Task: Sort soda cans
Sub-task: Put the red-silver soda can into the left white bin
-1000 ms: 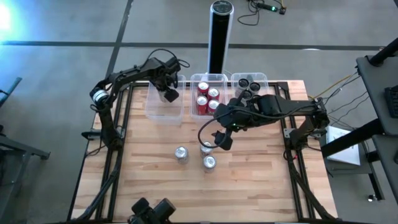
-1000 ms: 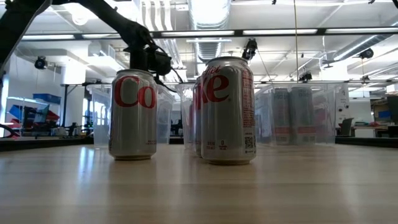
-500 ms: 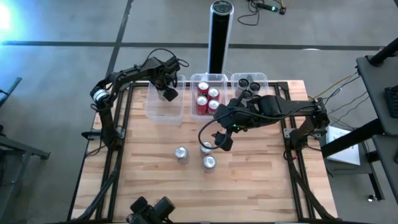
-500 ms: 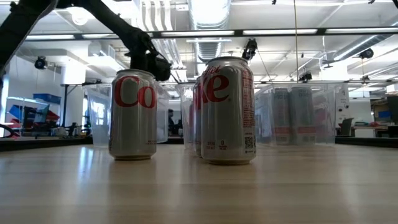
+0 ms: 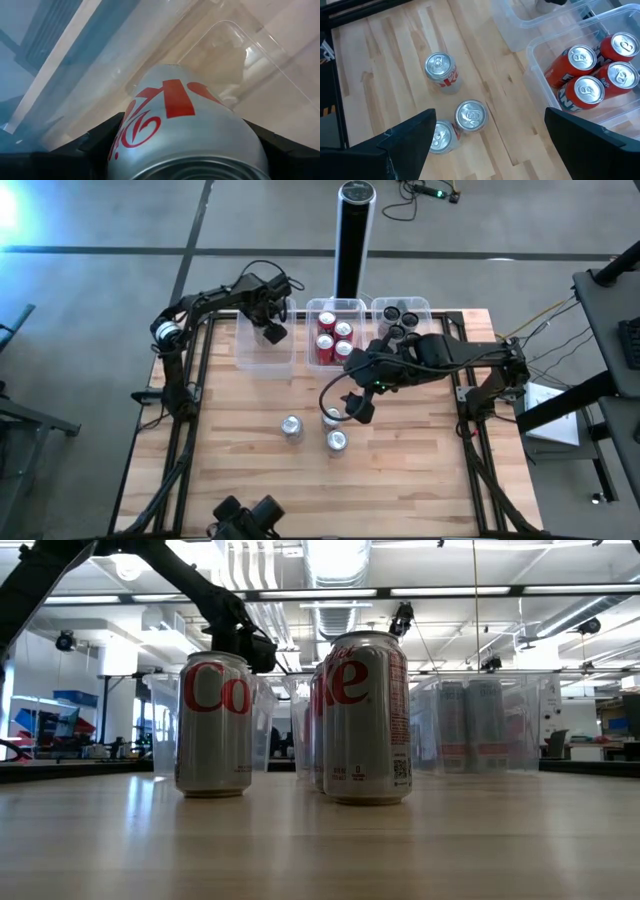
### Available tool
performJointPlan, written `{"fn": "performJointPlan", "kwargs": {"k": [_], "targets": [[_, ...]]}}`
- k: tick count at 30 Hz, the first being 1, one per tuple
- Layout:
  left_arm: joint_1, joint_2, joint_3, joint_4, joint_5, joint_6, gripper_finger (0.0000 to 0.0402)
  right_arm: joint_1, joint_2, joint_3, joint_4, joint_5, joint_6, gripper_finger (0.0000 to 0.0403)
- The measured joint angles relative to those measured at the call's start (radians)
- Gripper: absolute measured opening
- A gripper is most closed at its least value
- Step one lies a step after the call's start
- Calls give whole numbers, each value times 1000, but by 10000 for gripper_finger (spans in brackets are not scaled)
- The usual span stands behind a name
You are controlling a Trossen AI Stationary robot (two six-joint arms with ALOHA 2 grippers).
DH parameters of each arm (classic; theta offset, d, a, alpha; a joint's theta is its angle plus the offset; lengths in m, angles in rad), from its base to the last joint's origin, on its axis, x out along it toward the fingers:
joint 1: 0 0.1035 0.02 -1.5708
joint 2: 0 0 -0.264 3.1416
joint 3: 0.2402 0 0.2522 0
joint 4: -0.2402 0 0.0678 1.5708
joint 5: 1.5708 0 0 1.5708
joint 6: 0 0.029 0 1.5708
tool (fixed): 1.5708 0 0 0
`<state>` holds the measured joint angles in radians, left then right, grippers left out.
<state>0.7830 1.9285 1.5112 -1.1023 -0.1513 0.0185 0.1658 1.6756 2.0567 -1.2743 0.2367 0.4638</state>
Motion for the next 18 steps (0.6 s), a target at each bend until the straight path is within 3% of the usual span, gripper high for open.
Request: {"fn": "performJointPlan", "kwargs": {"k": [3,11,18], "targets": [[-5,0,0,-3,0,0,298,0,0,0,0,0,-5,368],[-9,-11,1,-30,12,-22,376,0,0,0,4,0,-11,368],[-15,-67,32,-68,11,-66,383,0,0,0,9,1,-21,368]]}}
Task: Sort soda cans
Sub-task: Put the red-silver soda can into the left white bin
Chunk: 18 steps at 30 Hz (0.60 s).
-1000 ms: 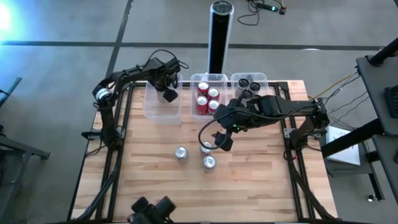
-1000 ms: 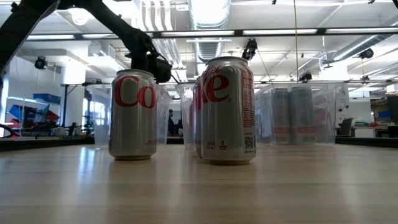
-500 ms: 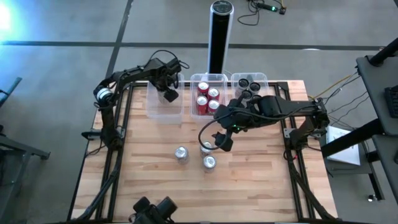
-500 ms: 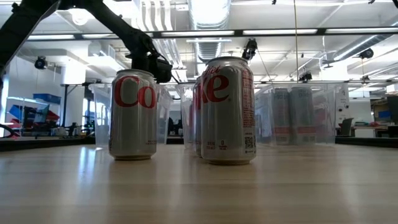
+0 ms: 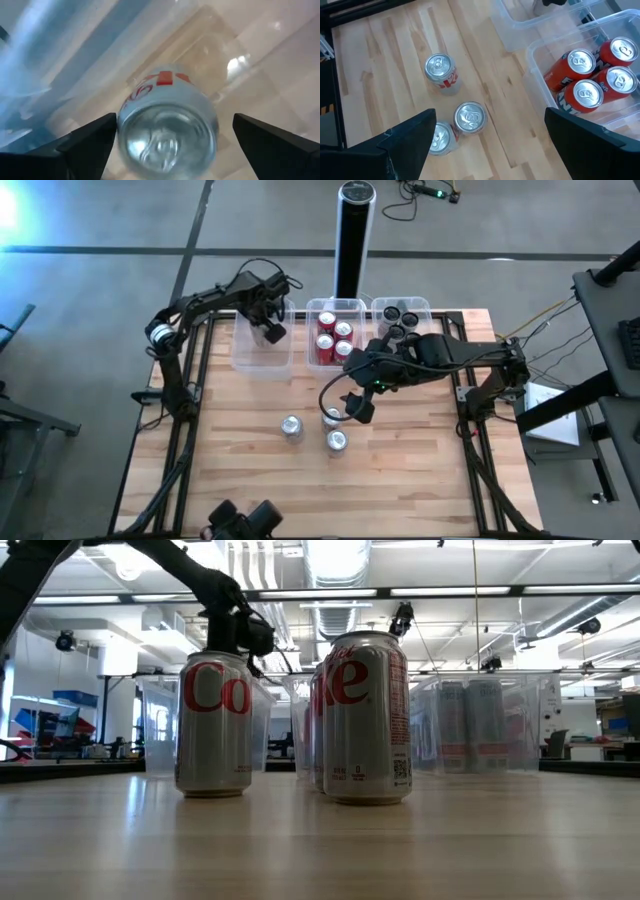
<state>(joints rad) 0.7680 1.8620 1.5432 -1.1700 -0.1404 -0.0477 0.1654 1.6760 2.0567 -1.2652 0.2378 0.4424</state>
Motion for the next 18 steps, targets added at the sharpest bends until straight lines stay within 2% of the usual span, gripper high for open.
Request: {"fn": "performJointPlan", "kwargs": {"k": [7,10,14,18], "targets": [[-38,-99,87,-39,-4,-58,377,0,0,0,3,1,-2,368],[-87,-185,100,-39,-1,-96,377,2,-1,-7,13,47,-9,368],[-213,-326,76,-8,42,-112,377,35,-3,-76,50,105,-61,368],[-424,-465,7,65,55,-118,377,72,-2,-194,110,137,-37,368]]}}
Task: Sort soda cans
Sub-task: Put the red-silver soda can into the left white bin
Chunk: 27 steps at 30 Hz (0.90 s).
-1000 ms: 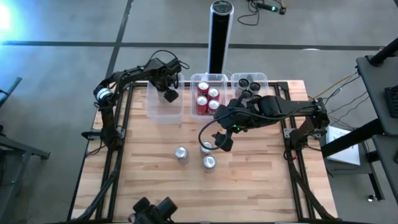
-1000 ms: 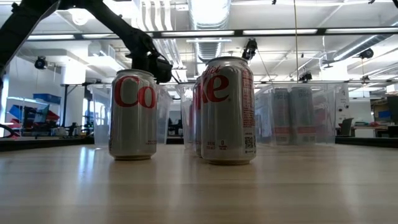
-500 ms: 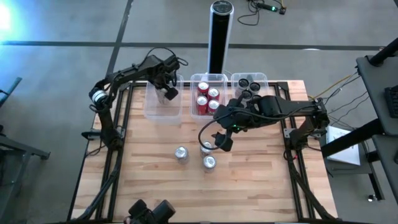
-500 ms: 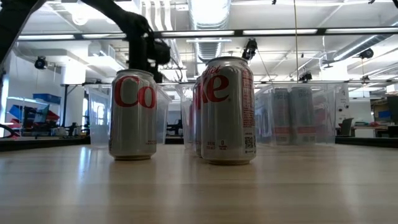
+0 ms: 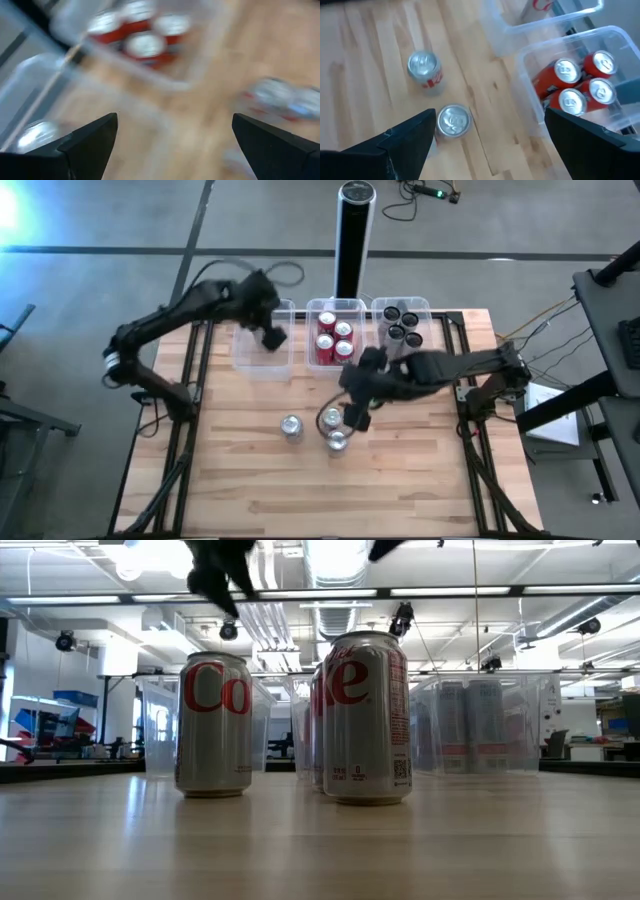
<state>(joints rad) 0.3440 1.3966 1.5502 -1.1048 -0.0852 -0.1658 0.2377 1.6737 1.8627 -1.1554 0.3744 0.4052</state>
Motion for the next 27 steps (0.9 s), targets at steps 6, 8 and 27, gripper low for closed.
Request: {"fn": "performJointPlan", "kwargs": {"k": [6,8,27], "targets": [[-361,-153,-176,152,-8,-28,377,33,3,-127,46,22,149,368],[-455,-180,-258,229,-29,-37,377,39,2,-137,48,37,183,368],[-541,-96,-697,678,-9,-45,377,41,4,-102,91,49,328,368]]}}
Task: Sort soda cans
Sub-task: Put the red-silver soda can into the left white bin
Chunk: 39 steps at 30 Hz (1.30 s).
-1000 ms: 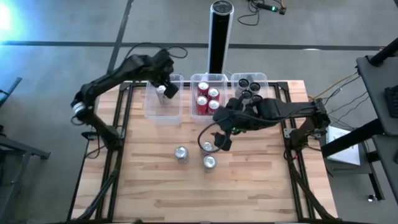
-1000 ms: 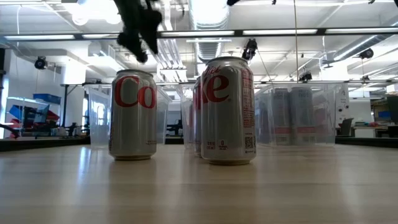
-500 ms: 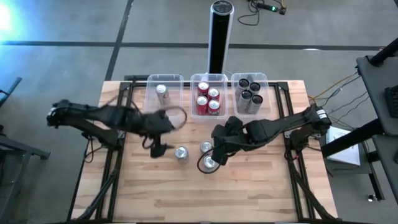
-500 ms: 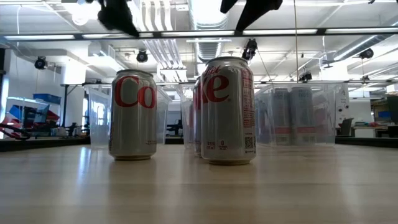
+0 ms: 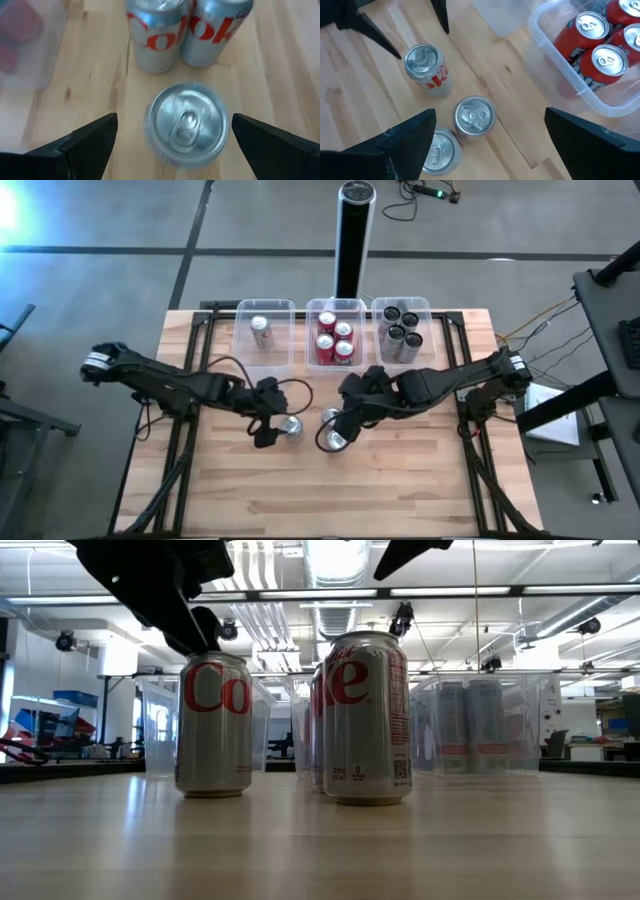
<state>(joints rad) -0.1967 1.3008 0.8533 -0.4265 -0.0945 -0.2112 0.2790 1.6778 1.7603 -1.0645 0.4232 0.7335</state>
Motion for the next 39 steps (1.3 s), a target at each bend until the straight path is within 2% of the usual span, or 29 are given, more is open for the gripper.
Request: {"fn": "performJointPlan", "kwargs": {"k": [8,14,18,23,30,33,36,39], "targets": [[-3,97,-4,43,14,49,377,0,5,0,0,-3,-22,368],[-3,173,17,78,30,9,373,-4,5,0,-5,-3,-48,368],[-3,199,40,60,30,-18,346,-5,5,0,-12,-3,-69,368],[-3,216,88,11,28,-37,280,-12,2,-1,-14,-4,-107,368],[-3,202,338,-366,-43,60,279,-47,-46,-1,-17,-3,-173,368],[-3,201,477,-542,-121,136,279,-66,-73,0,-16,-3,-197,368],[10,188,599,-648,-231,204,279,-82,-98,0,-9,-1,-212,368],[57,164,709,-673,-237,228,279,-87,-111,0,3,-1,-219,368]]}}
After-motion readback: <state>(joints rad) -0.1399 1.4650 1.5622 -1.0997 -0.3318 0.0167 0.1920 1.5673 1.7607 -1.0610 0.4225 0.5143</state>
